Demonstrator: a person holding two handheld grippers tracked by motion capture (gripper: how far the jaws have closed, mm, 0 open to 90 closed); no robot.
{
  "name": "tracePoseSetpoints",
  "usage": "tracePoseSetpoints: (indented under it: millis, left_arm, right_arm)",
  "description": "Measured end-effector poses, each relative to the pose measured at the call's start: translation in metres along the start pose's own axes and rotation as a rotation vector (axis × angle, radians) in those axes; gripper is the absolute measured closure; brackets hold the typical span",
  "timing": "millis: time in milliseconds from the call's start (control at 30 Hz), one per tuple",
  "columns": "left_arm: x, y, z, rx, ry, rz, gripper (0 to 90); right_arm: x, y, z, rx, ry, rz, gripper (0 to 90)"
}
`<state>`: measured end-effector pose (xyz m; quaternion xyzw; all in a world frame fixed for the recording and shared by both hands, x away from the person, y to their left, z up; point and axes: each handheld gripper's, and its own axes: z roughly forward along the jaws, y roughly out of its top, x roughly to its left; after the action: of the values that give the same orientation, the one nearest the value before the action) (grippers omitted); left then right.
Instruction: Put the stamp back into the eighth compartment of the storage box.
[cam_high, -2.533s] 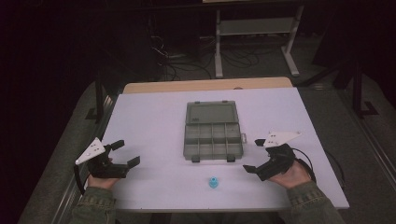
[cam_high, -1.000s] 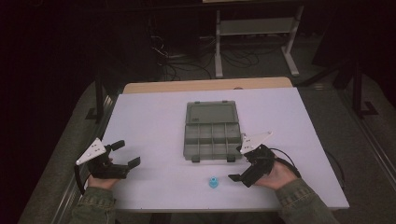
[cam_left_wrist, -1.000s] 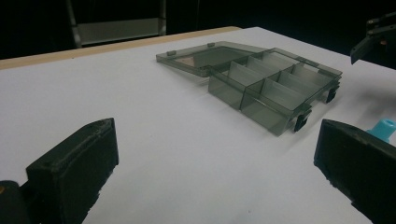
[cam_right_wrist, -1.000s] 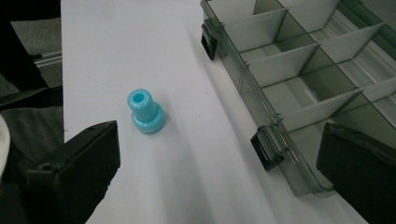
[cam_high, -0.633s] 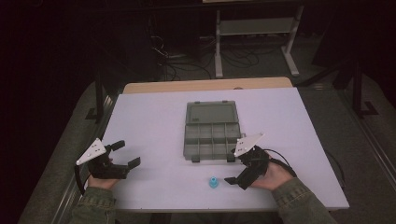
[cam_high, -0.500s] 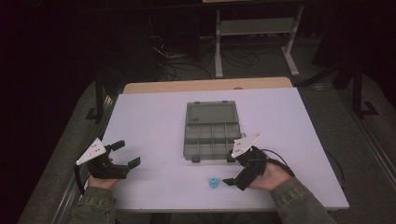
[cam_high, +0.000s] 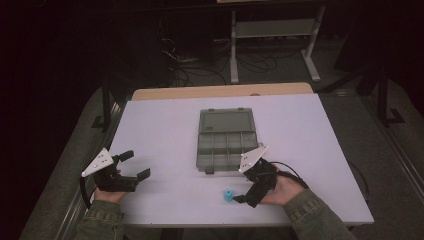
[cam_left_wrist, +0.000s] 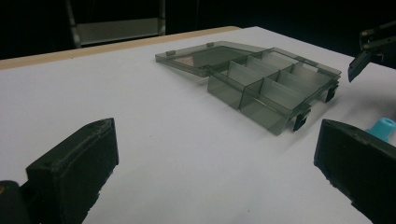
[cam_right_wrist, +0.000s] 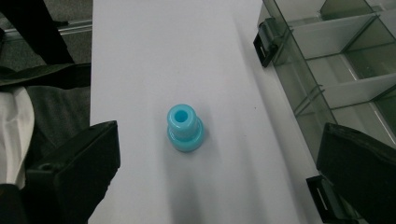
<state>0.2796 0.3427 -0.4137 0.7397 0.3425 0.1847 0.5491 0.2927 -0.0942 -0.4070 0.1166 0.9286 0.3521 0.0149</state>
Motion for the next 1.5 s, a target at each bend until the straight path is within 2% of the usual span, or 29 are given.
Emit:
tracePoseSetpoints:
  millis: [300, 733, 867, 1000, 1433, 1500]
  left_arm:
    - [0.000, 0.000, 0.000, -0.001, 0.000, -0.001, 0.0]
    - [0.000, 0.000, 0.000, 0.002, -0.004, -0.005, 0.0]
    - [0.000, -0.001, 0.000, 0.002, -0.005, -0.005, 0.0]
    - [0.000, -0.001, 0.000, 0.001, -0.005, -0.004, 0.0]
    - [-0.001, -0.001, 0.000, 0.005, -0.006, -0.001, 0.0]
    - [-0.001, -0.001, 0.000, 0.004, -0.006, 0.000, 0.0]
  right_arm:
    - [0.004, 0.005, 0.011, 0.036, 0.039, -0.021, 0.0]
    - [0.006, 0.011, 0.029, 0.093, 0.059, -0.056, 0.9]
    - [0.006, 0.015, 0.034, 0.119, 0.108, -0.053, 14.2]
    - [0.005, 0.016, 0.036, 0.138, 0.110, -0.050, 20.4]
    - [0.003, 0.016, 0.031, 0.128, 0.081, -0.046, 41.3]
    - [0.003, 0.016, 0.031, 0.126, 0.084, -0.043, 47.0]
